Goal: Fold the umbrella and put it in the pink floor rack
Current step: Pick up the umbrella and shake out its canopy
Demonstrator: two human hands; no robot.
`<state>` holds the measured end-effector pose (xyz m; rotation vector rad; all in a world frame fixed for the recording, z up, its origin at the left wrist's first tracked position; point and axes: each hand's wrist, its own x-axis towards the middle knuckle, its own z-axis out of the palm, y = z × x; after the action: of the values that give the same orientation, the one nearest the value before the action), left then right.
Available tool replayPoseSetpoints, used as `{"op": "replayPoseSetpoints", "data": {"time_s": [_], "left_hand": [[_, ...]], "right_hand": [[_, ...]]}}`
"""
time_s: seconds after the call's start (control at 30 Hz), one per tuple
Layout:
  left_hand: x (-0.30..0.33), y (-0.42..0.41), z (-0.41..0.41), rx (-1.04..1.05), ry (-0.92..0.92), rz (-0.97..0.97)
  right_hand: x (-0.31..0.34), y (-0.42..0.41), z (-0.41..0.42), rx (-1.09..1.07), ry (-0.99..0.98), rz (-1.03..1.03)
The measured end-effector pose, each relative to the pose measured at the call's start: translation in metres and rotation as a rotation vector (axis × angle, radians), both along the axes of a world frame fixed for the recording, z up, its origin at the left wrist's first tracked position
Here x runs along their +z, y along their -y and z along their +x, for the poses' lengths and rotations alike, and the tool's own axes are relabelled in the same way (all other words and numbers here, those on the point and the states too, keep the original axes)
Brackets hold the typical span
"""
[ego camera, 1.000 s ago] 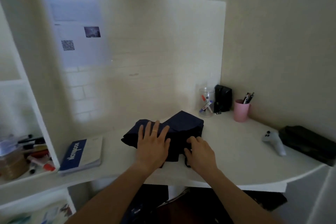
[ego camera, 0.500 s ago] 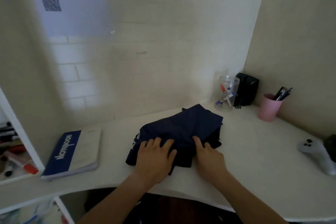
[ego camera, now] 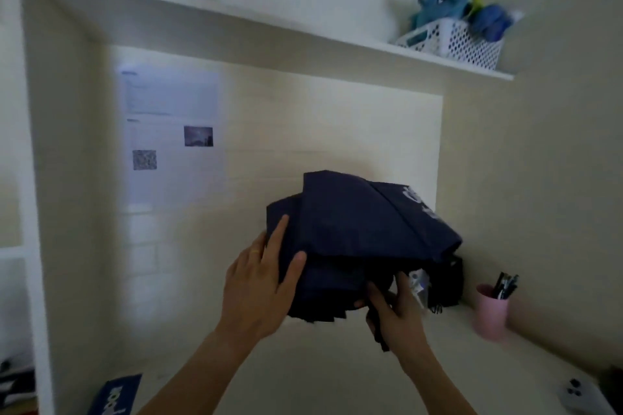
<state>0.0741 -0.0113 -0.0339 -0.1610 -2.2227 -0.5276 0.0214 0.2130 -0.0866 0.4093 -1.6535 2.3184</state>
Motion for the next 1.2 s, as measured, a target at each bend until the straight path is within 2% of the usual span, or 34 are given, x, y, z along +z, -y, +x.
{"op": "replayPoseSetpoints", "data": {"time_s": [0.07,0.17,0.23,0.33,0.43,0.53,0.57,0.67,0.7,0.8,0.87,0.97,1.1,1.2], "left_hand": [[0.012,-0.004,-0.002,-0.044,0.026,0.058],[0.026,-0.005,0.0,-0.232,0.079,0.261],[0.031,-0.004,0.006,-0.396,0.066,0.4],[0.036,-0.003,0.014,-0.436,0.039,0.518],[0.047,-0.007,0.022,-0.523,0.037,0.618],[0.053,-0.003,0.021,-0.631,0.052,0.784],[0.053,0.0,0.02,-0.603,0.043,0.78],[0.053,0.01,0.019,-0.296,0.02,0.621],[0.054,0.014,0.019,-0.262,0.028,0.605],[0.057,0.013,0.026,-0.435,0.182,0.722],[0.055,0.01,0.03,-0.474,0.298,0.756],[0.051,0.014,0.034,-0.462,0.308,0.765],[0.054,0.029,0.048,-0.645,0.327,0.892],[0.056,0.042,0.055,-0.622,0.318,0.951]], "right_hand": [[0.014,0.0,0.007,0.008,-0.005,-0.051],[0.025,0.0,0.021,0.169,0.036,-0.305],[0.024,-0.009,0.02,0.163,0.031,-0.241],[0.026,-0.015,0.021,0.236,0.026,-0.387],[0.036,-0.016,0.031,0.276,-0.034,-0.341],[0.037,-0.017,0.031,0.485,0.003,-0.478],[0.037,-0.019,0.03,0.537,0.02,-0.524],[0.035,-0.022,0.032,0.658,0.053,-0.605],[0.034,-0.024,0.033,0.706,0.043,-0.634],[0.031,-0.024,0.034,0.819,0.073,-0.731],[0.027,-0.024,0.029,0.868,0.115,-0.781],[0.025,-0.025,0.026,0.897,0.142,-0.782],[0.021,-0.037,0.018,0.897,0.171,-0.75],[0.017,-0.046,0.015,0.844,0.228,-0.752]]}}
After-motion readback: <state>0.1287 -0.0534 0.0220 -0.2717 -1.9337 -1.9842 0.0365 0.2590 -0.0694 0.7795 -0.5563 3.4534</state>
